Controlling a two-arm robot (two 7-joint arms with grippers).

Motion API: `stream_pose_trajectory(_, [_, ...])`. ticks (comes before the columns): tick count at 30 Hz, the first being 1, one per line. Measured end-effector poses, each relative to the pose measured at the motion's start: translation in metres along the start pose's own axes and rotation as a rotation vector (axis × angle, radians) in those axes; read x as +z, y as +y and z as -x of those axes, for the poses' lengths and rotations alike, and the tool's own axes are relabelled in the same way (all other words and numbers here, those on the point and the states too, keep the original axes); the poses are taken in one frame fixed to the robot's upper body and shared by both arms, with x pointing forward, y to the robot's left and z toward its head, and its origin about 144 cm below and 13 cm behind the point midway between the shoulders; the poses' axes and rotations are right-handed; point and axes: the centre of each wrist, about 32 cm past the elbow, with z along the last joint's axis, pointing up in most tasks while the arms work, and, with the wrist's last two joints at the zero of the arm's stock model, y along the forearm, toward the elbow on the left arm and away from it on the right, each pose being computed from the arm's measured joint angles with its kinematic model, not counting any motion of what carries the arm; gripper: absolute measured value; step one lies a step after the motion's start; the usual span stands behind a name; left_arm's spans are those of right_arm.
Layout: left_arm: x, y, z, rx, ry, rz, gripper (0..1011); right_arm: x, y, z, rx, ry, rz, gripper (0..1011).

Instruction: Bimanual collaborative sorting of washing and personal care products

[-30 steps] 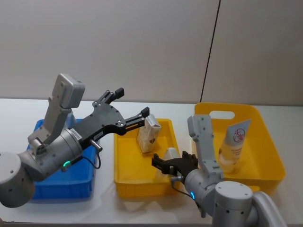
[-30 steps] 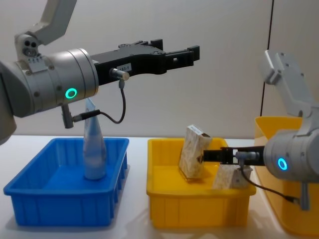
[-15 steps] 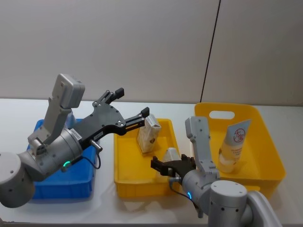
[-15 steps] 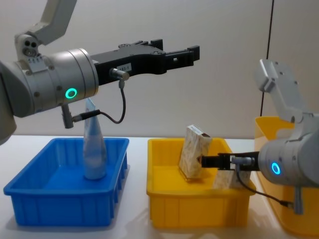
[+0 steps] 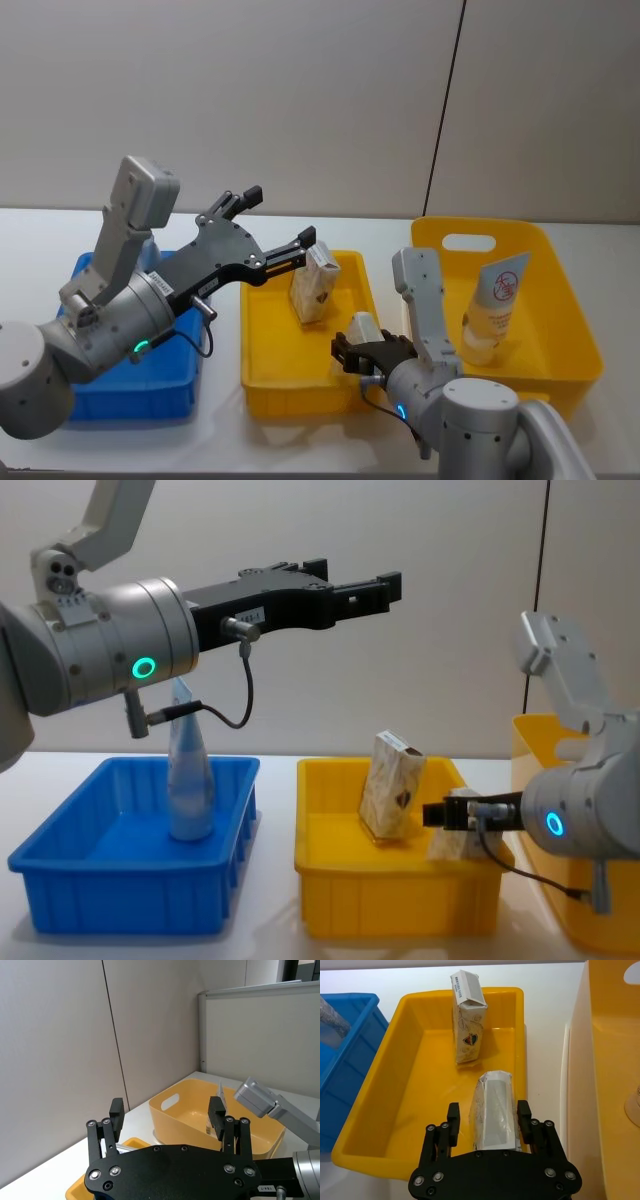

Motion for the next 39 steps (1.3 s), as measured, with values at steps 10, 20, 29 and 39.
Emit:
stream_pose_trajectory(10, [0.0, 0.0, 0.0, 0.0, 0.0, 0.0, 1001, 0.0019, 0.0029, 0.0004, -0.004, -0.003, 0.006, 405])
stream_pose_trajectory(20, [0.0, 0.0, 0.0, 0.0, 0.0, 0.0, 1001, 0.0043, 0.0047, 0.0006, -0.001, 0.003, 0.001, 292])
stream_pose_trajectory(29, [0.0, 0.0, 0.0, 0.0, 0.0, 0.0, 1001, 0.0052, 0.0052, -0.0005, 0.022, 0.019, -0.033, 245])
stream_pose_trajectory(39, [0.0, 0.0, 0.0, 0.0, 0.0, 0.0, 1002, 0.009, 0.0033, -0.0019, 0.087, 0.046, -0.15, 62])
